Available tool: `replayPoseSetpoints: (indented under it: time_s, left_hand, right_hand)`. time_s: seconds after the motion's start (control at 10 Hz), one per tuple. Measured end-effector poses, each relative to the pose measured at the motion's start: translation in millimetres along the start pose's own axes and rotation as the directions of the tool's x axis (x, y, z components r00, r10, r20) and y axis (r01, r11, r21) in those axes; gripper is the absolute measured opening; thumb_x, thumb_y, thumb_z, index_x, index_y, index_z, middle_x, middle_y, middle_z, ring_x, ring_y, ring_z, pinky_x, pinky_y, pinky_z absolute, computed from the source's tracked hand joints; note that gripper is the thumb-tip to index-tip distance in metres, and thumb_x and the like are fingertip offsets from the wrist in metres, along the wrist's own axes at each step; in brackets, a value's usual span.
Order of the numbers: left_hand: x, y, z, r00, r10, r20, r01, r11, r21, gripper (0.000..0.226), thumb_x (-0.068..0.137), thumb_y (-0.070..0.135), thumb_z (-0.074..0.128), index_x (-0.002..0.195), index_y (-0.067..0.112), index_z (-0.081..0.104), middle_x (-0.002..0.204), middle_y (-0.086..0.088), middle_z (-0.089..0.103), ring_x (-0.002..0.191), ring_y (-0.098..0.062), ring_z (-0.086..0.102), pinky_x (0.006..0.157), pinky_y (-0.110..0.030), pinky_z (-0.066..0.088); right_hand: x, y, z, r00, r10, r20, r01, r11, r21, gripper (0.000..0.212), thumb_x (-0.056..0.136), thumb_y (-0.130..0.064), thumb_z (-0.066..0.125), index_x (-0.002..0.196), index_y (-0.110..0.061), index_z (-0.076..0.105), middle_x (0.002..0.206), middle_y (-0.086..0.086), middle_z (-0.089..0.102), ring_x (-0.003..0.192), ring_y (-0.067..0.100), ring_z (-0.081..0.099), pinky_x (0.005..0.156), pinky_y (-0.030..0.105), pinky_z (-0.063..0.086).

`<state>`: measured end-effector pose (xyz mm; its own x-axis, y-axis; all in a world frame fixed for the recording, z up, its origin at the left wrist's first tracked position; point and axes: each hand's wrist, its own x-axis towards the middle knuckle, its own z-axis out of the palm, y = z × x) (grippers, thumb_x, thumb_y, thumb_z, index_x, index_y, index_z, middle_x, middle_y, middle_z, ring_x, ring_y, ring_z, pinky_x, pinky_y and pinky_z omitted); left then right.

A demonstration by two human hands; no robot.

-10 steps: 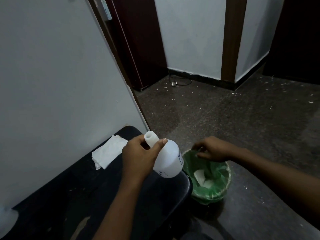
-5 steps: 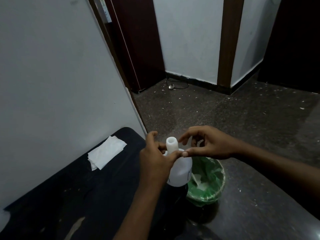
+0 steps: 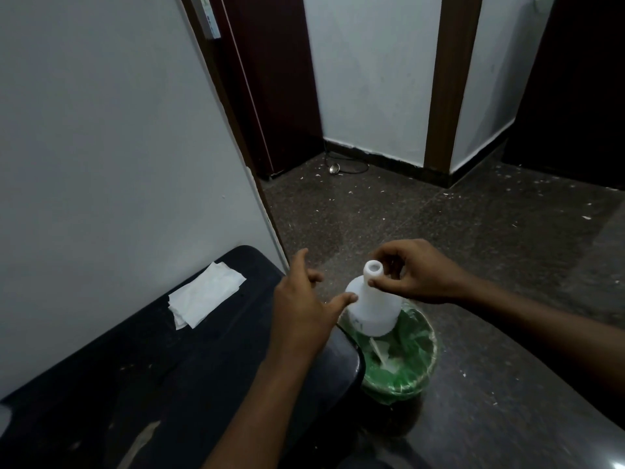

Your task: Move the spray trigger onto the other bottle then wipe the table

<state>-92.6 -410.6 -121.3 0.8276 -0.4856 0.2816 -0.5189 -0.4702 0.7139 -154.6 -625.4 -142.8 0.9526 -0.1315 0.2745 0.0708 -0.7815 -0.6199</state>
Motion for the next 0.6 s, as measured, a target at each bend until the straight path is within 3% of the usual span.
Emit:
replayPoseSetpoints:
  time_s: [0.1,0.3,0.5,0.6]
  left_hand:
    - [0,-9,-15,0.999,-0.006,-0.046,0.007,1.000,0.022,0.088,0.064,0.040,0.085,0.137,0.016,0.042,0.100,0.007,0.061,0.095,-0.008,0.057,0.071,-0.005,0.036]
    - [-2,-20,-41,0.993,-0.018,-0.116,0.024,0.999,0.046,0.062,0.069,0.039,0.082,0.120,0.020,0.054,0.091,0.011,0.061,0.088,-0.003,0.058,0.070,-0.002,0.035]
    - [-7,-37,-60,0.988,-0.041,-0.148,0.051,0.997,0.064,0.054,0.072,0.037,0.081,0.116,0.018,0.057,0.094,0.007,0.065,0.089,-0.007,0.060,0.073,-0.013,0.041]
    - [-8,-41,-70,0.982,-0.092,-0.165,0.103,0.993,0.059,0.052,0.072,0.038,0.080,0.115,0.020,0.057,0.094,0.006,0.065,0.089,-0.005,0.059,0.070,-0.009,0.039]
  right_hand:
    - [2,24,10,0.997,0.071,-0.006,-0.071,0.992,-0.104,0.022,0.082,-0.036,0.076,0.087,-0.015,0.070,0.077,-0.003,0.066,0.064,0.003,0.057,0.054,0.019,0.040]
    - [5,53,41,0.978,0.206,0.028,-0.190,0.943,-0.273,0.028,0.082,-0.048,0.067,0.089,-0.021,0.070,0.085,-0.006,0.068,0.075,0.013,0.063,0.065,0.036,0.054]
    - [8,72,69,0.946,0.307,0.107,-0.246,0.892,-0.378,0.034,0.082,-0.051,0.062,0.088,-0.018,0.069,0.093,0.004,0.072,0.079,0.021,0.065,0.068,0.039,0.055]
    - [15,80,76,0.903,0.405,0.145,-0.307,0.843,-0.441,0.053,0.081,-0.053,0.067,0.120,-0.018,0.064,0.118,0.005,0.068,0.100,0.023,0.065,0.081,0.038,0.055]
